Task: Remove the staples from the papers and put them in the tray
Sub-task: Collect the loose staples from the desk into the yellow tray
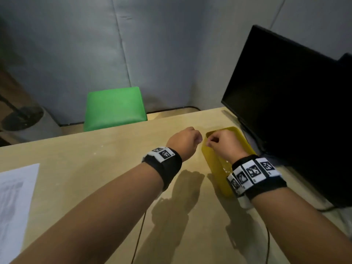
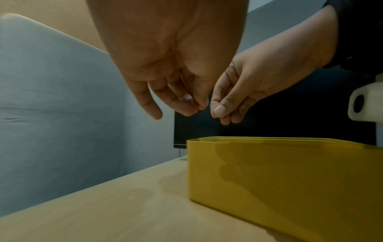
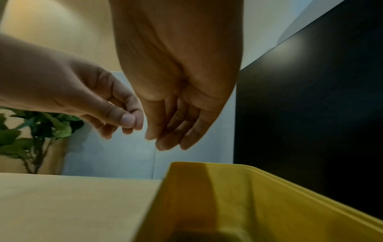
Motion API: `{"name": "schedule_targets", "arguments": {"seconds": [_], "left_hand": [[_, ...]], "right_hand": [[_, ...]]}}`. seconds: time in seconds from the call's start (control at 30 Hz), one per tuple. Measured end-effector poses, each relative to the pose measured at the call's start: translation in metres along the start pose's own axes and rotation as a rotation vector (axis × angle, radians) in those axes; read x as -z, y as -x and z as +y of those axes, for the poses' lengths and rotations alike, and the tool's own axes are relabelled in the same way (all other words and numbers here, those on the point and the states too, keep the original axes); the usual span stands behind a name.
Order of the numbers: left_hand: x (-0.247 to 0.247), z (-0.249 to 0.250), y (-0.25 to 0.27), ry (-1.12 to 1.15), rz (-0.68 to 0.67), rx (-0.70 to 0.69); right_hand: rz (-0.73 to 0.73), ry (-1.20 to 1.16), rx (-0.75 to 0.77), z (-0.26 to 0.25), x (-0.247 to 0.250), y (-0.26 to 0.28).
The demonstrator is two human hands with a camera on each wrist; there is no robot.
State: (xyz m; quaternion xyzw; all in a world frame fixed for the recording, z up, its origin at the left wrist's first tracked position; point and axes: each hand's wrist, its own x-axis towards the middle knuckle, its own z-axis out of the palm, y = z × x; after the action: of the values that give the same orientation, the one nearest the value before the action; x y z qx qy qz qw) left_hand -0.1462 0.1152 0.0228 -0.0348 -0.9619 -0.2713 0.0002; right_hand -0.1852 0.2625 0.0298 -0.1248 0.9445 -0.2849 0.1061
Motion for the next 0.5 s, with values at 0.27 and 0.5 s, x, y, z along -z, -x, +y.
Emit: {"name": "schedule_targets", "arguments": {"seconds": [0.27,0.5], "left_hand": [[-0.048,0.058,-0.028,-0.038,-0.151,-0.084],[-0.071,0.070,-0.043,-0.190,-0.217,-0.049]], "right_hand": [[0.031,0.079,-0.159,0.067,0.035,0.016],[-0.004,0.030,-0.181,0.094,0.040,0.025]]}}
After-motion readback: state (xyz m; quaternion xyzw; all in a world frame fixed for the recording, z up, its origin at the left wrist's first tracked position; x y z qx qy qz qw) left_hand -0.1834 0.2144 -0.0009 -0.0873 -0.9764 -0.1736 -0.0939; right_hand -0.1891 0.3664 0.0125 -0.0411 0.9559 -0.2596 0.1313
